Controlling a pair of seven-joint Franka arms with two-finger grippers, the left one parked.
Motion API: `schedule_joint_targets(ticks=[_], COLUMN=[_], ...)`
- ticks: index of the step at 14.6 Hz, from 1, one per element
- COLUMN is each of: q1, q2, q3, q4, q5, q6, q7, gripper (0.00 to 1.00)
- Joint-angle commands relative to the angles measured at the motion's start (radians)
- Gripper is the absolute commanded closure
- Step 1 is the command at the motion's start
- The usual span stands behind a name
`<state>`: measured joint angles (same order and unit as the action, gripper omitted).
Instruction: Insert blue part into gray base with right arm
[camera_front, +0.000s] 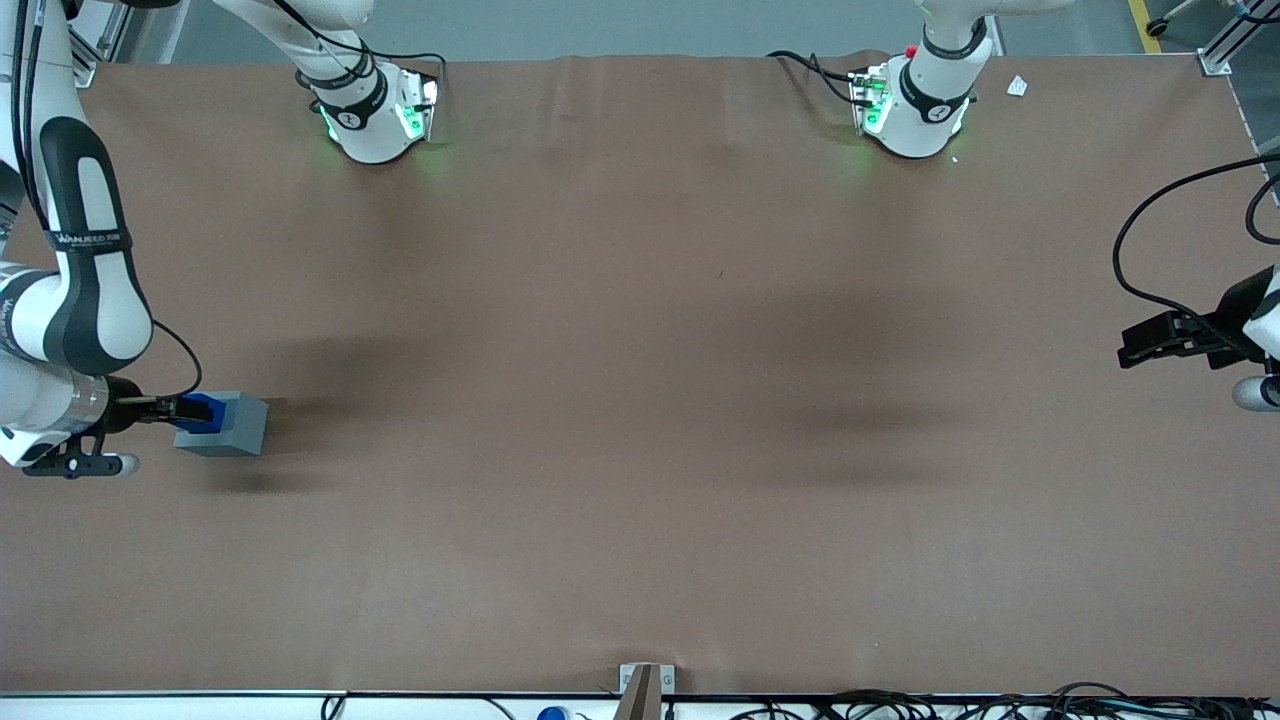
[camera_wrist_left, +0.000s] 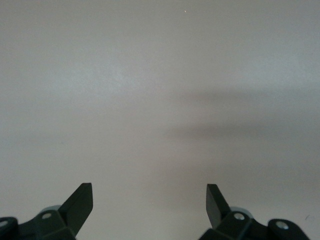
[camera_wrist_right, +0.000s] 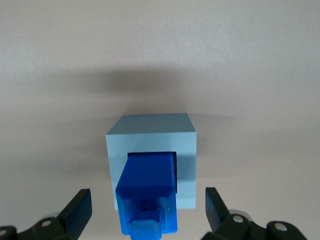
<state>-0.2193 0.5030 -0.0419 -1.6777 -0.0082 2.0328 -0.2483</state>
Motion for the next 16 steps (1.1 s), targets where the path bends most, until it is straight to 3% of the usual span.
schedule_joint_targets(ticks=[1, 8, 12, 16], q1=[-0.002, 0.077, 0.135, 0.181], q2=[-0.067, -0.188, -0.291, -0.458], q3=[0.013, 0.02, 0.022, 0.022], q4=[0.013, 0.144, 0.121, 0.0], q5=[-0.012, 0.008, 0.033, 0.033], q6=[-0.068, -0.318, -0.338, -0.31], q7=[0.009, 0.079, 0.255, 0.279], gripper=[0.0, 0.0, 0.0, 0.0])
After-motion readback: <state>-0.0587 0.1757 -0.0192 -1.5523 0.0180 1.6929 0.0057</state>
